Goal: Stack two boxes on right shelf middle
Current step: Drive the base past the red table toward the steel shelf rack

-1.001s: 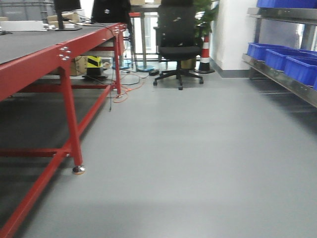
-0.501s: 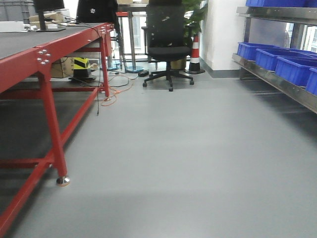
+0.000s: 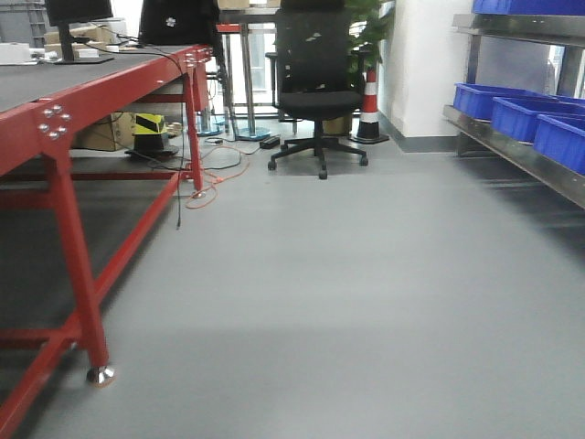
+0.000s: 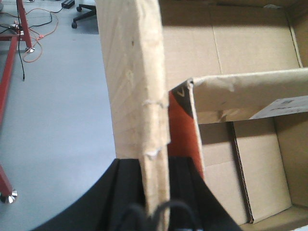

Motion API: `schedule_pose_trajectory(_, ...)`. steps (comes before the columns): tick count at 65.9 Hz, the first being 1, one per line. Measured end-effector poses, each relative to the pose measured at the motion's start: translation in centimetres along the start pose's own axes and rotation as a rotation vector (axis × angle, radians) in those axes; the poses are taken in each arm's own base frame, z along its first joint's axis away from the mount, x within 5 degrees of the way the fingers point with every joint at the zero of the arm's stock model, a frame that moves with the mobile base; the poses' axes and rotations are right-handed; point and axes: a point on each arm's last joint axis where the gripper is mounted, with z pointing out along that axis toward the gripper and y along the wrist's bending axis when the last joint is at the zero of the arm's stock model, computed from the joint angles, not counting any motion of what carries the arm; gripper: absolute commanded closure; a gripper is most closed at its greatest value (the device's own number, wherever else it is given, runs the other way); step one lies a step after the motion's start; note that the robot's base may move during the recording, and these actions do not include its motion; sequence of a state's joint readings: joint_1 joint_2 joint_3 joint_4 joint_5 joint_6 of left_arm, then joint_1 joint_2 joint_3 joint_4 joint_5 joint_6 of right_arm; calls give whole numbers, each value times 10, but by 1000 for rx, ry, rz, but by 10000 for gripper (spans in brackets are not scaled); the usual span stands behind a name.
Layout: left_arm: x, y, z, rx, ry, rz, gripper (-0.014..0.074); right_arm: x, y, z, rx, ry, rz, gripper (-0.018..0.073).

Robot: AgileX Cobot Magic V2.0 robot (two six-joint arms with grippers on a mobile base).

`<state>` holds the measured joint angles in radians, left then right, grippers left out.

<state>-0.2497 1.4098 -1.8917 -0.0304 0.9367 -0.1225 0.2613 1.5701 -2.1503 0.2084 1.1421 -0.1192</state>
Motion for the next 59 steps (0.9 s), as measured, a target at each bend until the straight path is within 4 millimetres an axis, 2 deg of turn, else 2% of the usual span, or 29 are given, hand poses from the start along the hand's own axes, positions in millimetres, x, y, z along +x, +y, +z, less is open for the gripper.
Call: schedule_pose_trajectory(59,0,0,0,-3,0,2,708,0,0,0,1,-5,0,715)
